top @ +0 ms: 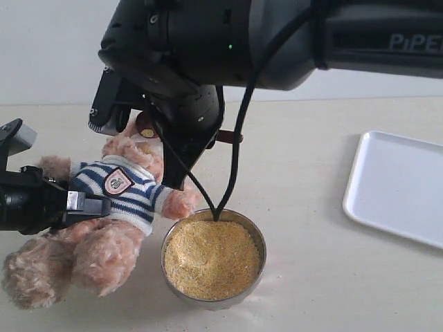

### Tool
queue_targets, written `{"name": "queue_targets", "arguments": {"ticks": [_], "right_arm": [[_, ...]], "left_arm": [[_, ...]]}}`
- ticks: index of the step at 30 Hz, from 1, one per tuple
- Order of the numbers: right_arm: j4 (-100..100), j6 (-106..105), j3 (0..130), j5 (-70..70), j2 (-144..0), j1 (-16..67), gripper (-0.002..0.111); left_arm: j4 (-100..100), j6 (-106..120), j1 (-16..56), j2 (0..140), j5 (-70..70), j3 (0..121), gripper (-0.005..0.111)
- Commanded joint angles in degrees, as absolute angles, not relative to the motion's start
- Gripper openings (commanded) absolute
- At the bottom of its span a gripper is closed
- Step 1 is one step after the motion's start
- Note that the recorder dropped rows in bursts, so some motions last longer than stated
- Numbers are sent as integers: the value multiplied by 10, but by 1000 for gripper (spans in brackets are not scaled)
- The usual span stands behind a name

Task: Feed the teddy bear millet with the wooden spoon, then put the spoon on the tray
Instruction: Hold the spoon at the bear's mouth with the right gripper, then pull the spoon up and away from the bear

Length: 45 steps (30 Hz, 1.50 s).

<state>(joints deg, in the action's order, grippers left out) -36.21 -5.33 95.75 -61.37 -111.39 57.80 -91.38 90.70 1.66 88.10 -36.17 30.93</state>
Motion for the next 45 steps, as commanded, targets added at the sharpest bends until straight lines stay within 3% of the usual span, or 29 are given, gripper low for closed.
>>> {"name": "queue_targets", "arguments": {"ticks": [1, 33, 45], "right_arm": [[-369, -39, 960, -623, -1111, 580, 0], [-399, 27, 960, -645, -1087, 609, 0], [-124, -112, 960, -680, -967, 492, 0]], "left_arm": [[-918, 909, 19, 881, -375, 310, 5], [-918, 909, 19, 881, -375, 310, 5], [-918, 909, 19, 881, -371, 310, 5]]}}
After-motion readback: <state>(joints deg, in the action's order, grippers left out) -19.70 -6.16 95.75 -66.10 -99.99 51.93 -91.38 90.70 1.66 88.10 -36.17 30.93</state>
